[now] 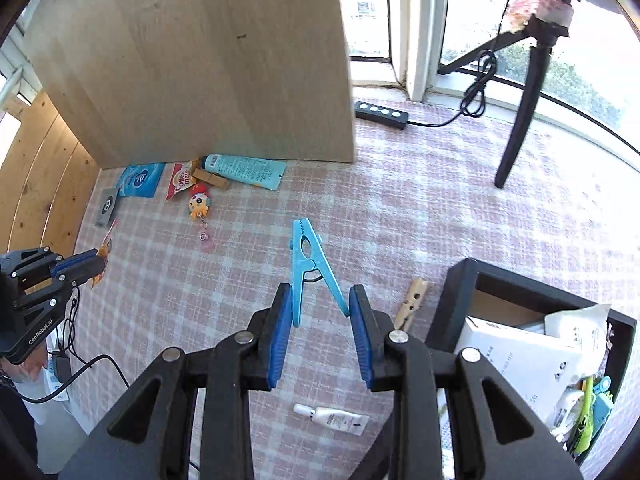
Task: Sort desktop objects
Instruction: 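Carry sachet and clothespin to the black tray and open both tools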
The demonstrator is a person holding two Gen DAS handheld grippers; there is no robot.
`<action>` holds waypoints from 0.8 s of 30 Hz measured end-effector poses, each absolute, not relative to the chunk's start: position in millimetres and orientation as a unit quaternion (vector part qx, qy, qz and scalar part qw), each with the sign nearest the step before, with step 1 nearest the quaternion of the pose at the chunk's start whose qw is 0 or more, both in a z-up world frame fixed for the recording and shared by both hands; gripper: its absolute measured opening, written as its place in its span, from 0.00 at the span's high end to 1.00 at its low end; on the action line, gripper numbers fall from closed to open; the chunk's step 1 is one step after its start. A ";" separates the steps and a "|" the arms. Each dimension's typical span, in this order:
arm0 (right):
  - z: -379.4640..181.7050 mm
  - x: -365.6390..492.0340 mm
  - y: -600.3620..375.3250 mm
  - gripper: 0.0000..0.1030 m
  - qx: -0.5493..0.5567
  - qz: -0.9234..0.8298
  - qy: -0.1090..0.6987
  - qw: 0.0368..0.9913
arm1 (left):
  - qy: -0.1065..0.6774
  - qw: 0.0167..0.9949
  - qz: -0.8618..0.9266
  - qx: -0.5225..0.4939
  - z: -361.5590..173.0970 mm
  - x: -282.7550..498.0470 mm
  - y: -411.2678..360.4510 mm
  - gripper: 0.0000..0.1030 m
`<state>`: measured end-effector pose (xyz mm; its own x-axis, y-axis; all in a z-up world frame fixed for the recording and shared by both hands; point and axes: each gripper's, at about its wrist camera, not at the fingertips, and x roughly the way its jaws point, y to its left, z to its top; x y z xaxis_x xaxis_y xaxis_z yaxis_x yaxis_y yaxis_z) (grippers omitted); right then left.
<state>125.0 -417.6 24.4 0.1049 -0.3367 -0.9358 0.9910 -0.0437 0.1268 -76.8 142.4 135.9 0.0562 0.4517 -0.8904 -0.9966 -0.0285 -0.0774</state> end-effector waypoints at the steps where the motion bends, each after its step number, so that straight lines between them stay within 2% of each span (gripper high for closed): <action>1: 29.6 113.3 -408.6 0.73 0.454 -0.572 0.357 0.583 | 0.342 0.619 0.588 -0.393 144.1 -61.5 144.7 0.97; 10: 61.6 5.4 -328.2 0.73 0.474 -0.653 0.309 0.504 | 0.363 0.697 0.514 -0.344 166.7 63.8 169.8 0.97; 24: 70.0 -89.1 -240.3 0.73 0.497 -0.717 0.264 0.412 | 0.390 0.775 0.406 -0.287 192.2 226.9 180.8 0.97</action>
<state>-89.1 -240.3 70.0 -0.1666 -0.3278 -0.9299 0.8533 -0.5206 0.0306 226.9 180.8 192.2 0.3667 0.4047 -0.8377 -0.8530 0.5056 -0.1291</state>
